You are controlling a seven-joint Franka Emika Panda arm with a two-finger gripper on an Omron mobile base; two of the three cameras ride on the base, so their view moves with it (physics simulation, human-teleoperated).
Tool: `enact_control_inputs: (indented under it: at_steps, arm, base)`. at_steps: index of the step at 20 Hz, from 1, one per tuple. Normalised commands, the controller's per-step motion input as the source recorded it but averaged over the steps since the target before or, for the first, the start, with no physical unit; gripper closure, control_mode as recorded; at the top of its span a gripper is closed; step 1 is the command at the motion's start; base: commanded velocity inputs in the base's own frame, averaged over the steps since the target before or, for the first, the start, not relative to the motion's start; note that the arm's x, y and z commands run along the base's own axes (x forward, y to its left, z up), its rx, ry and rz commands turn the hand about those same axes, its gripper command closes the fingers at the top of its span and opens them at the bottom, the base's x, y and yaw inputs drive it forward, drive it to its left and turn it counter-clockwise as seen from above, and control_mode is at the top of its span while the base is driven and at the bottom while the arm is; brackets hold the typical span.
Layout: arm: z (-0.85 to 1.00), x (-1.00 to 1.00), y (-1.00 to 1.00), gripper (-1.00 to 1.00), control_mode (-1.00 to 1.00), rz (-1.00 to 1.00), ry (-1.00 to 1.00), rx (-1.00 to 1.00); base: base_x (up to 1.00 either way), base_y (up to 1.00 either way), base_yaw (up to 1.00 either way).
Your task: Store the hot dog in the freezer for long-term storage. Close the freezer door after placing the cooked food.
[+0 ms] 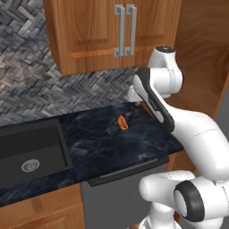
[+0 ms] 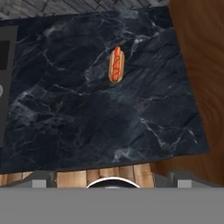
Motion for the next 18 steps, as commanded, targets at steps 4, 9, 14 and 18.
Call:
enact_control_inputs:
  at_steps: [4, 9, 14, 18]
  arm:
    - [-0.12, 0.49, 0.13, -1.00, -1.00, -0.04, 0.04, -0.01]
    - [-0.27, 0.32, 0.07, -1.00, -1.00, 0.00, 0.01, 0.00]
    - [-0.26, 0.04, 0.00, -1.00, -1.00, 0.00, 0.00, 0.00]
    - [-0.70, 0.32, -0.06, -1.00, -1.00, 0.00, -0.06, -0.06]
  base:
    - [0.00, 0.00, 0.00]
    - [0.00, 0.00, 0.00]
    - [0.00, 0.00, 0.00]
    - [0.00, 0.00, 0.00]
